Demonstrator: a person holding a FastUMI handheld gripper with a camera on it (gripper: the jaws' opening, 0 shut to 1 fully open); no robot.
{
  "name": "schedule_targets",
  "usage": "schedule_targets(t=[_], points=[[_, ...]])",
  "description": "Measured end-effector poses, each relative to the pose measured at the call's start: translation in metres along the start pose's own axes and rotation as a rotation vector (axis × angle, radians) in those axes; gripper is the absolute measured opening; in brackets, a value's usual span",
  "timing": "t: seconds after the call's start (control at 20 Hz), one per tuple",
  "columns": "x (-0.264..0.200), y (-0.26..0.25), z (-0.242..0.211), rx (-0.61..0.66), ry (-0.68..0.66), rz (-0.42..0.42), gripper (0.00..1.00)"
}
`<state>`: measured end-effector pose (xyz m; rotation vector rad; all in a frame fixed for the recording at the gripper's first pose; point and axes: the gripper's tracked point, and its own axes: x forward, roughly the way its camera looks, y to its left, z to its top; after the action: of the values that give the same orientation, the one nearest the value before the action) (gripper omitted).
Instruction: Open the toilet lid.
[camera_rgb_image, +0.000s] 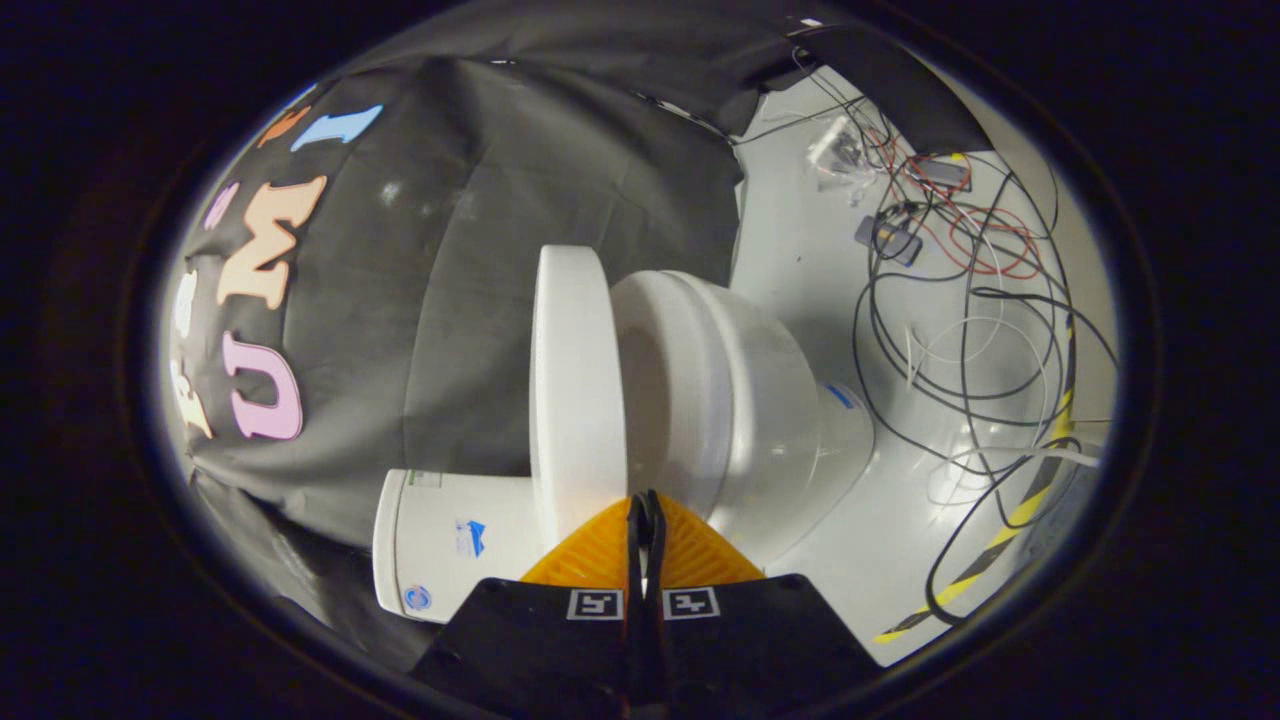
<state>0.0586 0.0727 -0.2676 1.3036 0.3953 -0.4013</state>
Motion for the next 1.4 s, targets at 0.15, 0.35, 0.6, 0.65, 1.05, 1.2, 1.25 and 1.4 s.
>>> schedule_targets(t=[0.15, 0.35, 0.6, 0.65, 1.05, 1.2, 1.25, 1.4], points=[[-0.01, 0.025, 0.001, -0.056, -0.028, 0.007, 0.0], [-0.023, 0.06, 0.001, -0.111, -0.049, 0.028, 0.0], [-0.034, 0.097, -0.006, -0.157, -0.072, 0.041, 0.0], [-0.036, 0.105, -0.008, -0.171, -0.078, 0.044, 0.0], [-0.046, 0.143, -0.02, -0.27, -0.106, 0.035, 0.0], [-0.048, 0.155, -0.025, -0.331, -0.106, 0.028, 0.0], [-0.048, 0.16, -0.026, -0.347, -0.109, 0.028, 0.0], [-0.049, 0.17, -0.033, -0.404, -0.106, 0.018, 0.0]])
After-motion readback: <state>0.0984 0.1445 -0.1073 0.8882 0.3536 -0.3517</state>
